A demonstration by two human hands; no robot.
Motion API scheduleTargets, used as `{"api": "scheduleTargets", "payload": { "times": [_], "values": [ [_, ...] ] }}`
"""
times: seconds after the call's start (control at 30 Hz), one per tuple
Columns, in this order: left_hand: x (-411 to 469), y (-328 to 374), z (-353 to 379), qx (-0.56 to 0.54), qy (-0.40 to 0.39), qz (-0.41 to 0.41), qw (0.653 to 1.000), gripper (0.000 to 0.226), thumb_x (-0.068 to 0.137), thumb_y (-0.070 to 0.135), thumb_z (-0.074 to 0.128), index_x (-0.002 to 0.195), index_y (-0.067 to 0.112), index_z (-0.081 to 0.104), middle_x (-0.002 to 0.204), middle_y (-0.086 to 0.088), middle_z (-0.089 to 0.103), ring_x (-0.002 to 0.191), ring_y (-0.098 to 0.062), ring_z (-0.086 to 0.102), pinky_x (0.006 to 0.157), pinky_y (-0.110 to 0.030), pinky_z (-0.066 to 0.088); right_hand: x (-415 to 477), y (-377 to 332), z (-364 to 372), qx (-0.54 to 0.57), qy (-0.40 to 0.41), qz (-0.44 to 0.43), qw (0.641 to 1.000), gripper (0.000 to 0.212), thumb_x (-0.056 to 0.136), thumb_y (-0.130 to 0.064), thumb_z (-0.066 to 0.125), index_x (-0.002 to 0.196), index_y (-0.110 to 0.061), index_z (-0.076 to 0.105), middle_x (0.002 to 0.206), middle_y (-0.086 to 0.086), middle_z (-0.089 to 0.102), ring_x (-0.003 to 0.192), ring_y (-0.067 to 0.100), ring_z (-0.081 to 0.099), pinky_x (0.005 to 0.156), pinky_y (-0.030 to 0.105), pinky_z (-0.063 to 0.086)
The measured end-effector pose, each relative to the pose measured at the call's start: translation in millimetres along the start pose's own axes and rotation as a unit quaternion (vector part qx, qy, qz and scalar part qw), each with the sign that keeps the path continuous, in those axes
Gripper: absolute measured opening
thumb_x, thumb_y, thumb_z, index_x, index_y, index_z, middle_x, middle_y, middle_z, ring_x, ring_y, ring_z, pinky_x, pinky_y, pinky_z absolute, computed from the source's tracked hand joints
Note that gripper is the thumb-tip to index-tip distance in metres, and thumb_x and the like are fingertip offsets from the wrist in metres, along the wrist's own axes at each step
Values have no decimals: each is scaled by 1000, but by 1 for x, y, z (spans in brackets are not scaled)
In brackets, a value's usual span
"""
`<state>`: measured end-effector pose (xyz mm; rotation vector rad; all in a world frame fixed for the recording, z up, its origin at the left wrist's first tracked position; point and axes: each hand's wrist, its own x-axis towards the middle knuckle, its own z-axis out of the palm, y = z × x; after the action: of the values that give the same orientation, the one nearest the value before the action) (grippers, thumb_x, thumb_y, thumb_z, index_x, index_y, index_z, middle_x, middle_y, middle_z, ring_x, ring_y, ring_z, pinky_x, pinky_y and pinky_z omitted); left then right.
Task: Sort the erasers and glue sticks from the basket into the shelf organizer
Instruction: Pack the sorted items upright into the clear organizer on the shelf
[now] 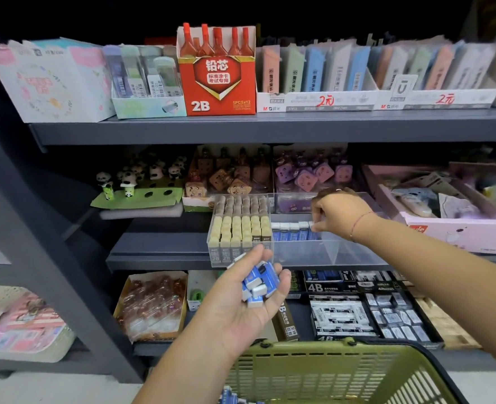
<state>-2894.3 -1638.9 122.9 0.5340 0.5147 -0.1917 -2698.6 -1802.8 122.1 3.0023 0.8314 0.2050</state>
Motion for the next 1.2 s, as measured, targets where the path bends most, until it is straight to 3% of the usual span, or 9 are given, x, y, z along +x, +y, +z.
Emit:
{"api": "scheduleTargets", "payload": {
  "times": [0.1, 0.3, 0.4, 0.5, 0.7, 0.83, 1.0, 1.1, 1.2],
  "values": [
    [-1, -1, 1, -2, -3, 0, 1000, 33, 65, 16, 74, 92, -3, 70, 103, -24, 61, 96, -33, 62, 69, -42, 59, 1, 0, -1, -46, 12, 16, 999, 26, 78, -45, 70, 78, -25, 53, 91, -4, 59, 95, 20, 52, 92, 33, 32],
    [-3, -2, 2, 3, -6, 1, 1000, 28, 70, 19, 72, 88, -3, 71, 102, -24, 63, 90, -33, 64, 66, -39, 59, -8, -11, -16, -19, 17, 22, 999, 35, 75, -54, 70, 77, -23, 53, 90, -3, 57, 92, 21, 54, 83, 32, 34],
    [-3, -1, 1, 9, -19, 0, 1000, 25, 69, 19, 73, 84, -2, 72, 97, -23, 66, 84, -32, 67, 61, -34, 61, -31, -33, -33, 178, 93, -9, 980, 31, 74, -47, 74, 71, -22, 58, 81, -7, 57, 80, 12, 55, 73, 28, 41],
    [-1, 0, 1, 7, -41, 5, 999, 32, 71, 18, 71, 97, -2, 70, 105, -25, 67, 92, -33, 67, 71, -41, 60, -67, -63, -47, 407, 51, -90, 907, 19, 72, -31, 80, 75, -21, 64, 76, -9, 58, 66, 1, 50, 64, 14, 40],
    [-2, -4, -1, 32, -87, 15, 996, 51, 73, 20, 68, 121, 3, 64, 118, -23, 66, 102, -30, 67, 84, -44, 57, -89, -81, -34, 399, -13, -120, 909, 40, 71, -27, 82, 104, -36, 62, 89, -9, 52, 80, -1, 49, 72, 6, 37],
    [0, -5, -4, 25, -83, 19, 996, 50, 76, 19, 66, 122, -2, 62, 118, -26, 65, 110, -34, 64, 84, -44, 57, -95, -85, -33, 378, -41, -127, 916, 45, 72, -26, 82, 104, -47, 57, 98, -6, 48, 86, 1, 53, 76, 5, 40],
    [1, -5, -5, 15, -89, 16, 996, 54, 76, 20, 67, 125, -2, 60, 119, -22, 64, 110, -33, 62, 85, -44, 56, -104, -92, -35, 361, -15, -124, 924, 42, 70, -16, 82, 99, -38, 61, 97, -9, 48, 85, 8, 54, 78, 12, 44],
    [0, -4, -3, -1, -91, 18, 996, 54, 76, 18, 65, 125, -4, 59, 108, -21, 67, 96, -29, 66, 72, -41, 60, -105, -93, -36, 401, 16, -122, 908, 34, 72, -10, 80, 96, -30, 65, 82, -17, 56, 75, 3, 54, 71, 10, 42],
    [0, -4, -2, -10, -82, 16, 996, 48, 75, 15, 67, 119, -3, 62, 111, -21, 68, 100, -29, 68, 82, -45, 57, -100, -90, -37, 509, -9, -97, 855, 26, 76, -3, 76, 90, -22, 68, 69, -20, 60, 65, -2, 53, 68, 10, 44]
  ]
}}
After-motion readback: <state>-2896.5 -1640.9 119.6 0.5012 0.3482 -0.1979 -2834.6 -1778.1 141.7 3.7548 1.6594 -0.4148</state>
